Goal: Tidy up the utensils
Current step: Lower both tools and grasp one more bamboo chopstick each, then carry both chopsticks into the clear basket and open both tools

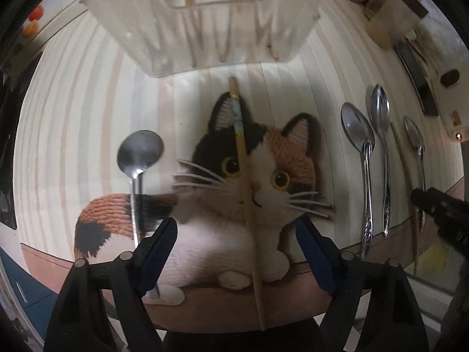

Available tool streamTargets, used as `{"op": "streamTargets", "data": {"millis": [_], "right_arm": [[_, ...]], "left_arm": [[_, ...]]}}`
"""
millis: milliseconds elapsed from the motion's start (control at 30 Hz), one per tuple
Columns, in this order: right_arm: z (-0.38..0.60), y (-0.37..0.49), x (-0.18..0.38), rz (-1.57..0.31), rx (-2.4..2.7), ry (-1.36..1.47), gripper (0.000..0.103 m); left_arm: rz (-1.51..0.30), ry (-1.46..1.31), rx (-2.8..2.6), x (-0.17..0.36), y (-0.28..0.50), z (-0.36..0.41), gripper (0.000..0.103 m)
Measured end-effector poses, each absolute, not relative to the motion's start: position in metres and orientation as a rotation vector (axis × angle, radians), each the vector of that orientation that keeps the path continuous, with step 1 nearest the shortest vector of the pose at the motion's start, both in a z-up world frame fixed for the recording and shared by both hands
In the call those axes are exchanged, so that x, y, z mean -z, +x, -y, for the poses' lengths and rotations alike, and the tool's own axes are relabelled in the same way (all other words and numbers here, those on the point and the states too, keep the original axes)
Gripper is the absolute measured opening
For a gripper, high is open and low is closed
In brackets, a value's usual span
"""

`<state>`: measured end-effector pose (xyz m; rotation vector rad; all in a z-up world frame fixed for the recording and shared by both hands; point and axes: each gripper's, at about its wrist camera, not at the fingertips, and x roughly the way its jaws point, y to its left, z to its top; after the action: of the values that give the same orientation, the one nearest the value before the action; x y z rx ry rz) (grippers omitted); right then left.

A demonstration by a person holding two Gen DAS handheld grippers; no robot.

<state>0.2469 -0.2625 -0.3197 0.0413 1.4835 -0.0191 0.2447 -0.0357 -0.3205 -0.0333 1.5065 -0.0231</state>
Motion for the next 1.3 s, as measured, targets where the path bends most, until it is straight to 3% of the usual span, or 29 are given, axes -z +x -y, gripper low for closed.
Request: {"op": "streamTargets", "data": {"millis": [200,367,600,700,767,933,1300], "right_arm": [[0.268,0.234,0.330,-1.481,0.055,0.040,0.014],[0.282,0.234,0.331,-1.487,0.061,0.199,0.007],[0.274,0.241,0.333,-1.499,0.050,0.117,0.007],[0.268,0.236,0.332,-1.498,0.053,0.064,0.007],[0.266,0.233,0.332,-1.504,0.056,0.051,0.007],[0.261,0.218,0.335,-1.531,0.055,0.056,0.007],[0.249,0.204,0.334,-1.498,0.063,0.008,0.007]], "left_arm": [[-1.519,-0.020,0.015,0.329,0.248,0.048,0.074],[-1.523,-0.028,0.009,0.333,0.245,0.046,0.074],[-1.526,-0.011,0.011,0.342,0.246,0.049,0.074],[-1.505,-0.003,0.009,0.339,0.246,0.053,0.060],[-1.490,0.001,0.010,0.336,0.248,0.054,0.029],[-1.484,-0.008,0.014,0.335,0.251,0.053,0.005],[-1.484,-0.022,0.029,0.335,0.250,0.046,0.004]]}}
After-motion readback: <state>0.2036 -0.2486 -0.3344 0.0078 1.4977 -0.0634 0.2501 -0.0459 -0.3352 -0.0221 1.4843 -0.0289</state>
